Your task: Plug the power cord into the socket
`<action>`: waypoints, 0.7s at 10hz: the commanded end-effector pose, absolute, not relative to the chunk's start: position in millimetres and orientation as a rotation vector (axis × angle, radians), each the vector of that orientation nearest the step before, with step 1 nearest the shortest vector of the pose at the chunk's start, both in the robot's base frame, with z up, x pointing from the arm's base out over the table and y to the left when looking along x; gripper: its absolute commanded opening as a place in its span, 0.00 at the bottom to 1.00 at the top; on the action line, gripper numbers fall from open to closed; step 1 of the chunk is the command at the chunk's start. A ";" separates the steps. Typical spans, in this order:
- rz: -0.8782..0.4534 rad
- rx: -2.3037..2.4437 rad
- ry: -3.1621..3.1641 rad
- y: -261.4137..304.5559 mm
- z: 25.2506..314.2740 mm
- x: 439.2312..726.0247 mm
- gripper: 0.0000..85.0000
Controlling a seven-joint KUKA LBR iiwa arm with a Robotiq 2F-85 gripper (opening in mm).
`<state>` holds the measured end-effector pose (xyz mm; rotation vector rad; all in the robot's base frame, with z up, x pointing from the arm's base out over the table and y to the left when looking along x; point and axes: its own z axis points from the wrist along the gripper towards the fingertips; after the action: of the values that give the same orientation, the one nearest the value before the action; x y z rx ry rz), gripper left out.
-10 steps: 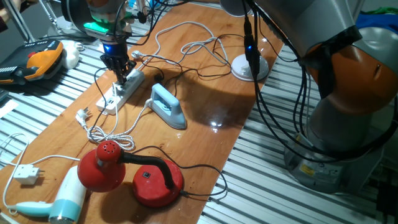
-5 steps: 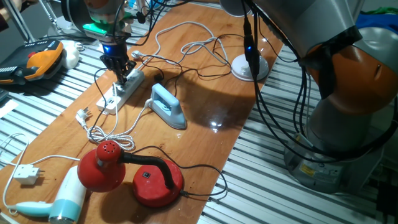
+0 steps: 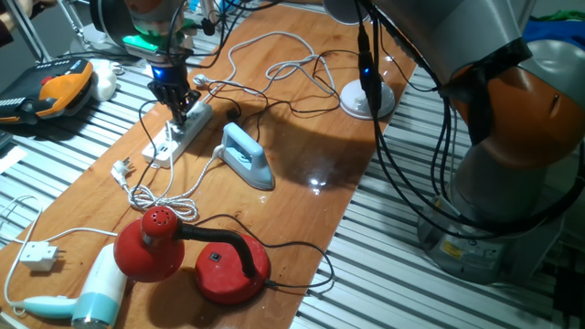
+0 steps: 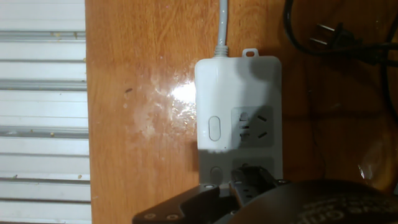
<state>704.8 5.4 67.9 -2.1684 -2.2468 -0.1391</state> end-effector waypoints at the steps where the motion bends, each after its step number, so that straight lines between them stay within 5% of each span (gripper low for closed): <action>1: -0.138 -2.168 -2.246 5.1 66.0 704.0 0.00; 7: -0.140 -2.169 -2.244 3.5 57.7 703.5 0.00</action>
<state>703.8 3.5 58.2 -2.1690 -2.2444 -0.1407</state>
